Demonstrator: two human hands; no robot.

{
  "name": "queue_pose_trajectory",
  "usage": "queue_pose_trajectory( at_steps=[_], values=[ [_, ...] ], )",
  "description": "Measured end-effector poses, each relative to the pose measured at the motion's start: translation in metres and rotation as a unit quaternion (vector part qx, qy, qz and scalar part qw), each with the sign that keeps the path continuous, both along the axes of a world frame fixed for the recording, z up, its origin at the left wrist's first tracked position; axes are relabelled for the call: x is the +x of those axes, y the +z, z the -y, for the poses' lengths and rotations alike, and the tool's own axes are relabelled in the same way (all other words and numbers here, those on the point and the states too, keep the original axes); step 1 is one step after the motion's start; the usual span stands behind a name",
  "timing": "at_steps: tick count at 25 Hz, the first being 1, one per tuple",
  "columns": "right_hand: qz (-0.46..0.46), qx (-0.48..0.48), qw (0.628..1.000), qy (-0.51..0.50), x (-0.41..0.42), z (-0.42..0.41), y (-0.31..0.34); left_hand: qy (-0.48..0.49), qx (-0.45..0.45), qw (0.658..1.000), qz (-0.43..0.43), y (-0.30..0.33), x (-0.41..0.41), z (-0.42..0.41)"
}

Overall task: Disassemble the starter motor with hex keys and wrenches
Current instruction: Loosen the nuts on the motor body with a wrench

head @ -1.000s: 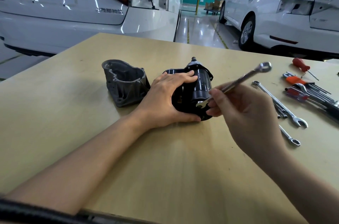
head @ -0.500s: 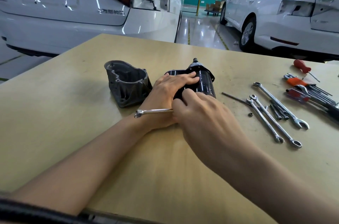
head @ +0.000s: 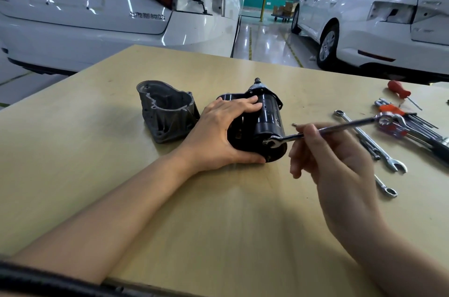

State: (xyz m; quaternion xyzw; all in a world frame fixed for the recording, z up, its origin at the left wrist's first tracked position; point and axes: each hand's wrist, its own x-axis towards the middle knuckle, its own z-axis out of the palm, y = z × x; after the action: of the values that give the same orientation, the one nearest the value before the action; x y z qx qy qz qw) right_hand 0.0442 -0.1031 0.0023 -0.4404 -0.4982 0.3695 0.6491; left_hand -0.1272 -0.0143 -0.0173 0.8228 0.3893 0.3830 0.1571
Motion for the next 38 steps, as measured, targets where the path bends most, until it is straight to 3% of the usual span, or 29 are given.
queue_pose_trajectory(
  at_steps=[5, 13, 17, 19, 22, 24, 26, 29, 31, 33, 35, 38],
  values=[
    [-0.147, -0.105, 0.984, -0.002, 0.004, -0.003, 0.0, -0.003, 0.01, 1.0, 0.008, -0.001, 0.001, -0.001],
    [-0.169, -0.106, 0.98, 0.024, 0.0, -0.003, -0.002, 0.0, 0.012, 1.0, 0.008, -0.001, 0.001, -0.001],
    [-0.125, -0.086, 0.988, 0.022, 0.001, -0.004, -0.004, 0.001, 0.009, 1.0, 0.011, -0.001, 0.002, 0.0],
    [-0.043, -0.046, 0.998, 0.011, 0.0, -0.005, -0.001, 0.003, 0.006, 1.0, 0.01, -0.001, 0.002, 0.0],
    [0.175, 0.054, 0.983, -0.016, -0.004, -0.009, 0.009, 0.003, 0.005, 1.0, 0.008, -0.002, 0.003, 0.0],
    [0.357, 0.117, 0.926, -0.051, -0.013, -0.012, 0.016, -0.004, 0.002, 1.0, 0.008, -0.003, 0.002, -0.002],
    [0.505, 0.179, 0.842, -0.061, -0.026, -0.012, 0.02, -0.02, -0.001, 1.0, 0.014, -0.003, 0.002, -0.003],
    [0.669, 0.175, 0.722, -0.013, -0.048, -0.013, 0.021, -0.019, -0.001, 1.0, 0.002, -0.002, 0.001, -0.005],
    [0.702, 0.154, 0.695, 0.008, -0.051, -0.013, 0.019, -0.017, -0.005, 1.0, -0.008, -0.001, 0.001, -0.005],
    [0.665, 0.191, 0.722, 0.012, -0.048, -0.011, 0.02, -0.017, -0.005, 1.0, -0.017, -0.002, 0.0, -0.006],
    [0.538, 0.239, 0.808, -0.008, -0.037, -0.008, 0.016, -0.019, 0.001, 1.0, -0.019, -0.002, 0.0, -0.006],
    [0.261, 0.132, 0.956, -0.003, -0.011, -0.002, 0.009, -0.012, 0.003, 1.0, -0.007, -0.001, 0.001, -0.002]
  ],
)
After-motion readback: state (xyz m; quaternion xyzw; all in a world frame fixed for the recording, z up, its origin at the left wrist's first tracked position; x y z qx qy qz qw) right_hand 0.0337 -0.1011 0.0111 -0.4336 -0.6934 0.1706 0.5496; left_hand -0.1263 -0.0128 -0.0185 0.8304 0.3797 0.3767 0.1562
